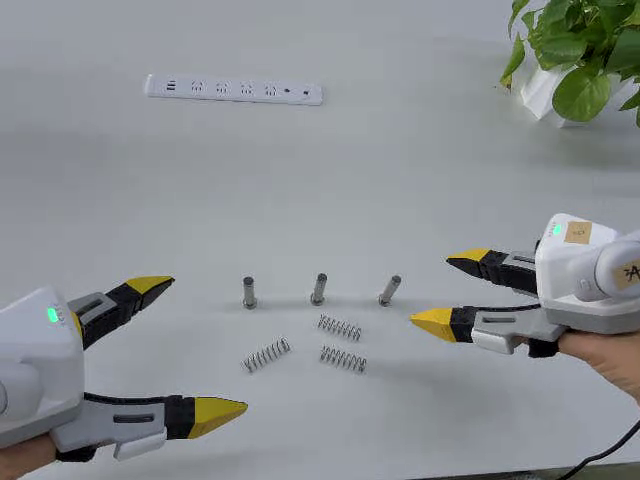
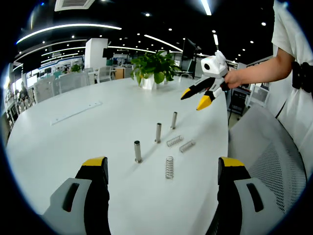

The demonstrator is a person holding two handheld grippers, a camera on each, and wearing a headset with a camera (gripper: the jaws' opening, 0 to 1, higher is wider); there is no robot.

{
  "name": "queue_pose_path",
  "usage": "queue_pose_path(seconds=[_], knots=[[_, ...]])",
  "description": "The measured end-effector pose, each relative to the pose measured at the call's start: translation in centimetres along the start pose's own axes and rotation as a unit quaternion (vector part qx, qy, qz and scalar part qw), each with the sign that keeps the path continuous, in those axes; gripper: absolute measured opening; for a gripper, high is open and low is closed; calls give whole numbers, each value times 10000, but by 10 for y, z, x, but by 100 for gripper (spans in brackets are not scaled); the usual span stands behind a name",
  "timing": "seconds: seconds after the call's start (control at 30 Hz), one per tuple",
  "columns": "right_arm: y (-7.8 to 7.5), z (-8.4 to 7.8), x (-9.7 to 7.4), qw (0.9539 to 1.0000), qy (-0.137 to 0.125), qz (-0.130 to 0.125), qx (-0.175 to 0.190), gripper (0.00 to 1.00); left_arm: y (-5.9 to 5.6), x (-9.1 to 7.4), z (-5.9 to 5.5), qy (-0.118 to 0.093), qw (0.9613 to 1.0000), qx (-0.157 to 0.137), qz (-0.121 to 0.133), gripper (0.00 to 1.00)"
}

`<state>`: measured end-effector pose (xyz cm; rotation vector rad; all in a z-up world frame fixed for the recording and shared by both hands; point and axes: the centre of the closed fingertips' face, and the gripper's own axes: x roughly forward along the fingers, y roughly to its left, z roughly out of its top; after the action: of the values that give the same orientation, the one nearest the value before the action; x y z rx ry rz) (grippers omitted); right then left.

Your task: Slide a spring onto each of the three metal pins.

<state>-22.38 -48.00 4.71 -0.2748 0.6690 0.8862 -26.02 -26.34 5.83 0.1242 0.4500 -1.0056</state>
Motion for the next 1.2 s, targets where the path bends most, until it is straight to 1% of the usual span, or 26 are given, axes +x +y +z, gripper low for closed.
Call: queue_pose_path(seconds=[0.17,0.27,0.4,0.5,0.57,0.6,0.67,0.7,0.73,0.77,0.83,0.87,0.9,0.93,1.0,1.03,1.07,1.13,1.2], knots=[[5,-7,-8,10000,-78,50,1,64,-4,0,-2,143,9998,122,-13,90],[8,-10,-12,9999,-95,66,14,66,-5,0,-3,218,9996,158,8,86],[11,-13,-19,9998,-188,69,12,70,-7,2,-5,385,9990,218,-2,81],[13,-14,-22,9997,-240,82,21,73,-6,4,-8,525,9985,176,-14,75],[16,-13,-25,9996,-271,90,1,74,-6,5,-13,712,9973,187,-13,70],[17,-13,-26,9995,-286,91,-24,75,-7,6,-14,789,9967,179,-42,66],[19,-12,-28,9994,-323,95,-58,77,-7,8,-17,901,9957,191,-14,60],[19,-12,-28,9994,-334,102,-64,78,-8,9,-18,967,9951,205,-19,56],[20,-12,-29,9993,-350,107,-77,79,-8,10,-22,1140,9933,216,-4,53],[20,-12,-29,9993,-355,107,-84,79,-8,11,-24,1240,9921,190,1,50],[20,-13,-30,9993,-356,113,-93,81,-9,16,-28,1382,9901,225,-39,44],[21,-13,-30,9993,-355,117,-98,81,-6,16,-32,1546,9877,236,44,41],[21,-13,-30,9992,-369,128,-103,81,-7,19,-34,1626,9866,160,28,38],[22,-13,-30,9991,-384,137,-105,82,-8,21,-34,1685,9856,98,25,37],[24,-12,-31,9988,-423,172,-154,84,-7,27,-33,1677,9858,112,39,36],[24,-12,-30,9987,-435,193,-183,87,-7,29,-33,1699,9854,111,36,35],[25,-13,-30,9986,-435,220,-226,89,-8,32,-35,1798,9836,94,31,35],[26,-14,-30,9985,-405,262,-251,91,-9,36,-38,1890,9819,108,1,34],[27,-16,-30,9984,-393,296,-279,92,-10,39,-42,2030,9790,161,10,31]])
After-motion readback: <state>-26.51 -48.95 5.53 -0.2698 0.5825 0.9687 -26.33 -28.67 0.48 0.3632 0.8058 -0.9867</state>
